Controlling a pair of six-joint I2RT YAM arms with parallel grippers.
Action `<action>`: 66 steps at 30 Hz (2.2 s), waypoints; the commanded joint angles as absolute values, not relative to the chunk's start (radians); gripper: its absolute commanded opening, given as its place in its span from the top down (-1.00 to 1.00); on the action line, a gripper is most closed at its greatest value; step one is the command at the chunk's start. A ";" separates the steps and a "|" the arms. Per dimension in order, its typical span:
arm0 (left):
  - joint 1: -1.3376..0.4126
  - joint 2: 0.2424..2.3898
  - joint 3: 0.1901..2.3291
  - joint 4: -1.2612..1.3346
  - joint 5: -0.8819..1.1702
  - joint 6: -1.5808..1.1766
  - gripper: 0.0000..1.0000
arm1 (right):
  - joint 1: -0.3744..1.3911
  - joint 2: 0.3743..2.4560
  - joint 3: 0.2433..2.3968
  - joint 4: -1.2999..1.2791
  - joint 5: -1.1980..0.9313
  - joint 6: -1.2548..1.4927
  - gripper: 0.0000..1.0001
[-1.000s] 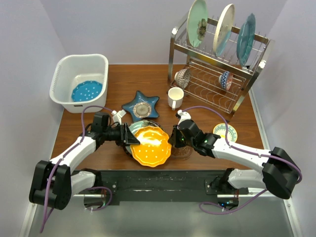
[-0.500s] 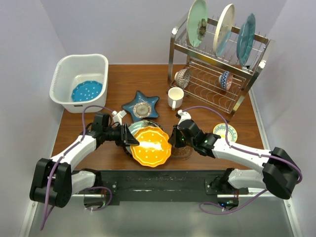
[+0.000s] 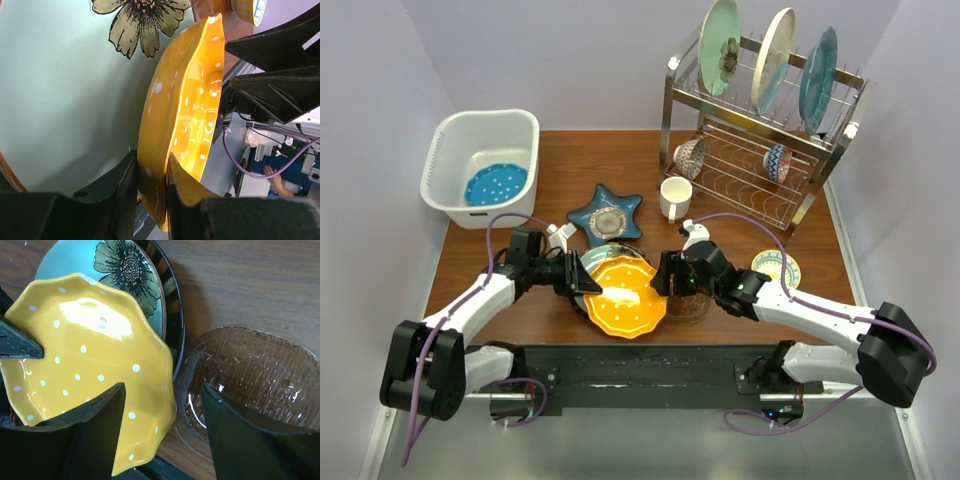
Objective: Place the plates into the plastic bin on the countertop
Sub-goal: Pick up the plate at the center of the board, then place the plate in the plastic bin.
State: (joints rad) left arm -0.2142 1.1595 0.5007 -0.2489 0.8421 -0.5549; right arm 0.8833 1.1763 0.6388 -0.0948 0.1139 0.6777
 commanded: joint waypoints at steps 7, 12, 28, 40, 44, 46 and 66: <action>-0.225 1.127 0.528 -0.127 0.933 -0.615 1.00 | 0.885 1.149 0.647 -0.080 0.140 0.677 -0.61; -0.224 1.117 0.519 -0.066 0.959 -0.667 1.00 | 0.885 1.109 0.631 -0.071 0.141 0.678 -0.72; -0.222 1.120 0.561 -0.023 0.940 -0.719 1.00 | 0.887 1.008 0.583 -0.044 0.138 0.663 -0.97; -0.222 1.193 0.687 -0.089 0.877 -0.676 1.00 | 0.885 0.968 0.571 -0.057 0.146 0.657 -0.97; -0.221 1.215 0.730 -0.094 0.876 -0.676 1.00 | 0.885 0.973 0.571 -0.057 0.141 0.660 -0.97; -0.221 1.226 0.758 -0.097 0.873 -0.677 1.00 | 0.885 0.976 0.571 -0.055 0.140 0.660 -0.97; -0.011 1.322 1.005 -0.288 0.896 -0.575 1.00 | 0.885 0.997 0.555 -0.034 0.117 0.673 -0.97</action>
